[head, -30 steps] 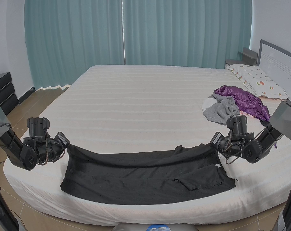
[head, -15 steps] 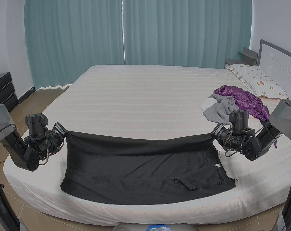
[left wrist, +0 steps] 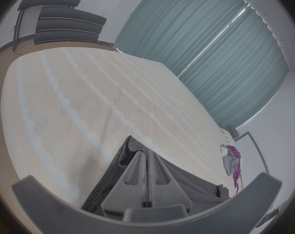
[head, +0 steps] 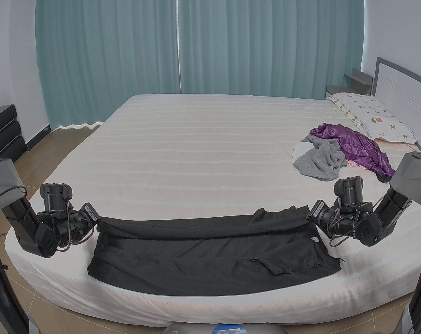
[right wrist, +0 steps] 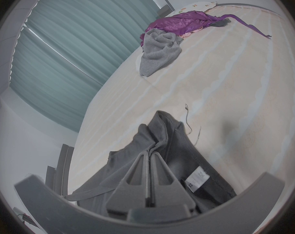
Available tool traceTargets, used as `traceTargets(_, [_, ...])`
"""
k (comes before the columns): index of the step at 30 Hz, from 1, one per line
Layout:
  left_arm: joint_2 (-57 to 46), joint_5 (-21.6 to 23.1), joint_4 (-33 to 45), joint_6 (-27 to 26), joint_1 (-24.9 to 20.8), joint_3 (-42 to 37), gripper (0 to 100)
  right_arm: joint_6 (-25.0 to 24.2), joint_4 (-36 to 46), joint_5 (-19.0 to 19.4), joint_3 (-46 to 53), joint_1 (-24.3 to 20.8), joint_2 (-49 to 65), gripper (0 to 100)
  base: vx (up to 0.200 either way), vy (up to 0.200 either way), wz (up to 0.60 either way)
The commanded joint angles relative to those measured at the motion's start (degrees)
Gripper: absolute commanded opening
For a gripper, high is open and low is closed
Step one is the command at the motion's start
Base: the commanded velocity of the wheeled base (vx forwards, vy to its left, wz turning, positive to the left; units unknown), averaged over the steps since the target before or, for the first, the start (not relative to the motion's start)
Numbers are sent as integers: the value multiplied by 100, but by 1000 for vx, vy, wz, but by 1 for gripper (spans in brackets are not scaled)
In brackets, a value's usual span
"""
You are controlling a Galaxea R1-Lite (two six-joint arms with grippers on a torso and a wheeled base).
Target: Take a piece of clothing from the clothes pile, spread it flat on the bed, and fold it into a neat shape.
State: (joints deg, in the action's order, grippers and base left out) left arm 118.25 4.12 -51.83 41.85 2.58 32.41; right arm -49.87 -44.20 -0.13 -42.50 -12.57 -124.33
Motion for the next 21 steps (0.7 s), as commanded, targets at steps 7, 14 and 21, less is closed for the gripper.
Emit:
traceTargets(7, [251,1,253,-221,-4,-51,0,109,35,101,136,-26,-223,0,0,0,0])
traceTargets(14, [251,-8,376,-397,-12,-121,0,118,61,110,172,-62,-267,0,0,0,0])
traceTargets(21, [207,-8,358,-371,-21,-60,100,92,8,207,215,-62,-144,100,0,0,0])
